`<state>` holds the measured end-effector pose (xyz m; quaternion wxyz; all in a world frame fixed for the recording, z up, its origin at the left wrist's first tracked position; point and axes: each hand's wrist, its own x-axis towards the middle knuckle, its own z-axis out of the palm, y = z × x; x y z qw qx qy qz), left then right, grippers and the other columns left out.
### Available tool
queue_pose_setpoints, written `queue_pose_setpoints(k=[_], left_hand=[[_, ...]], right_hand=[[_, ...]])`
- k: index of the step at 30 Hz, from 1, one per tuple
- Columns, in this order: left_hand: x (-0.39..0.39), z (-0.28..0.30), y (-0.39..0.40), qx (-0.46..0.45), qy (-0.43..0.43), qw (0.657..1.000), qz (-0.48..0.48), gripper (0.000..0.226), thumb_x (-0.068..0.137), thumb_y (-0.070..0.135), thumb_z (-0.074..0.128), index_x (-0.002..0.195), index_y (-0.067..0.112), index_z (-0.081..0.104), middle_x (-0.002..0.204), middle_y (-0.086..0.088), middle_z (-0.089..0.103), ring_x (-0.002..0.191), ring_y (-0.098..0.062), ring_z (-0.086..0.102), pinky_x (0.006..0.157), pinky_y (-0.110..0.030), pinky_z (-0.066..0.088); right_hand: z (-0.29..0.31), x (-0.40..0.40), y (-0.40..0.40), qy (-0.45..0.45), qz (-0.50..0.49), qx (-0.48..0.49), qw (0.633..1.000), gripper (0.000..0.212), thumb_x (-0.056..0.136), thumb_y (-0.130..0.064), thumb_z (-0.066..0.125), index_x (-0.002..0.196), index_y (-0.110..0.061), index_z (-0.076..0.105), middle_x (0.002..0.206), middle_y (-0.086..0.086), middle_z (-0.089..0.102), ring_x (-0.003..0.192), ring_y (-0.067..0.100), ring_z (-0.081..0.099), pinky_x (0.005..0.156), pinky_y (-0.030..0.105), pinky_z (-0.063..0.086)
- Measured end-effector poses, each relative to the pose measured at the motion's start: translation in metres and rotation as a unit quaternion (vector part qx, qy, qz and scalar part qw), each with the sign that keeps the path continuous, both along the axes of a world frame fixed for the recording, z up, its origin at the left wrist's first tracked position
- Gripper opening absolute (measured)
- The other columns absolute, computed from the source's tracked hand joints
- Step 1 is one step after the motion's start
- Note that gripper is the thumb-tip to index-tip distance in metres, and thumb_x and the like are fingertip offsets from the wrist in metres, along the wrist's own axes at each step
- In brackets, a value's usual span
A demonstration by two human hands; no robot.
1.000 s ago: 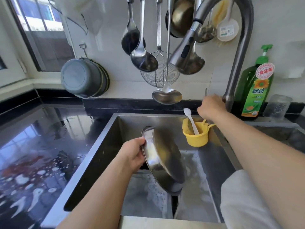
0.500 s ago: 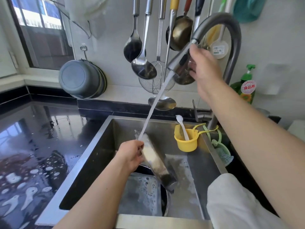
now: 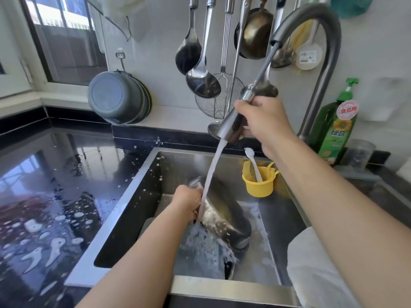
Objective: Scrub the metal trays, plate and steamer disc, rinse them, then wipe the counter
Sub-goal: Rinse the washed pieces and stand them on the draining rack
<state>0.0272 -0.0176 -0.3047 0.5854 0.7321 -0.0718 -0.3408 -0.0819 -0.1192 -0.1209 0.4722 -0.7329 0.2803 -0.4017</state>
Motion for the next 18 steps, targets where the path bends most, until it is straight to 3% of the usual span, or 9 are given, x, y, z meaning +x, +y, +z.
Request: queue_pose_setpoints(k=[2,6,8,10,14,16,18], left_hand=[[-0.004,0.001,0.002,0.057,-0.096,0.994,-0.016,0.028,0.105,0.027,0.059,0.108,0.000,0.053,0.088,-0.010,0.063,0.074,-0.023,0.063,0.058,-0.025,0.053],[-0.005,0.001,0.003,0.075,-0.165,0.983,-0.005,0.032,0.104,0.042,0.056,0.109,0.011,0.050,0.094,-0.010,0.067,0.079,-0.025,0.068,0.063,-0.032,0.056],[-0.003,0.001,0.001,0.090,-0.167,0.982,-0.002,0.033,0.105,0.037,0.054,0.116,0.006,0.056,0.109,-0.015,0.069,0.095,-0.032,0.067,0.080,-0.035,0.056],[-0.002,0.001,0.000,0.099,-0.152,0.983,0.000,0.030,0.106,0.023,0.051,0.120,-0.003,0.060,0.112,-0.020,0.068,0.099,-0.036,0.066,0.079,-0.038,0.054],[0.005,-0.005,-0.005,0.063,-0.090,0.994,-0.024,0.031,0.104,0.008,0.050,0.129,-0.008,0.060,0.111,-0.020,0.068,0.092,-0.033,0.066,0.086,-0.049,0.062],[0.004,-0.004,-0.007,0.030,-0.057,0.997,-0.037,0.032,0.102,0.003,0.050,0.130,-0.004,0.062,0.098,-0.015,0.066,0.082,-0.030,0.064,0.081,-0.047,0.063],[0.004,-0.006,-0.008,0.018,-0.030,0.999,-0.024,0.030,0.099,-0.004,0.046,0.117,-0.002,0.070,0.084,-0.013,0.066,0.072,-0.028,0.062,0.072,-0.041,0.058]], right_hand=[[-0.004,0.004,0.005,-0.013,0.021,0.026,0.999,0.016,0.091,-0.026,0.068,0.090,-0.010,0.072,0.090,0.011,0.075,0.085,0.027,0.076,0.069,0.050,0.064],[-0.003,0.014,0.009,-0.016,0.031,0.040,0.999,0.012,0.095,-0.018,0.067,0.098,-0.007,0.068,0.096,0.012,0.074,0.086,0.024,0.076,0.066,0.045,0.064],[-0.005,0.020,0.005,-0.004,0.018,0.026,0.999,0.013,0.093,-0.020,0.068,0.099,-0.009,0.066,0.097,0.011,0.073,0.088,0.025,0.075,0.068,0.046,0.065],[-0.008,0.023,0.000,0.013,0.000,0.006,1.000,0.014,0.091,-0.023,0.069,0.098,-0.012,0.064,0.097,0.010,0.072,0.088,0.027,0.074,0.069,0.047,0.064],[-0.009,0.020,-0.008,0.065,-0.036,-0.042,0.996,0.018,0.084,-0.028,0.070,0.097,-0.017,0.064,0.095,0.007,0.071,0.086,0.027,0.072,0.072,0.047,0.064],[-0.009,0.018,-0.012,0.087,-0.039,-0.051,0.994,0.021,0.084,-0.029,0.071,0.098,-0.016,0.064,0.096,0.008,0.071,0.085,0.028,0.072,0.070,0.046,0.064],[-0.009,0.019,-0.015,0.092,-0.036,-0.051,0.994,0.021,0.086,-0.027,0.072,0.100,-0.014,0.063,0.097,0.009,0.071,0.085,0.029,0.072,0.067,0.046,0.064]])
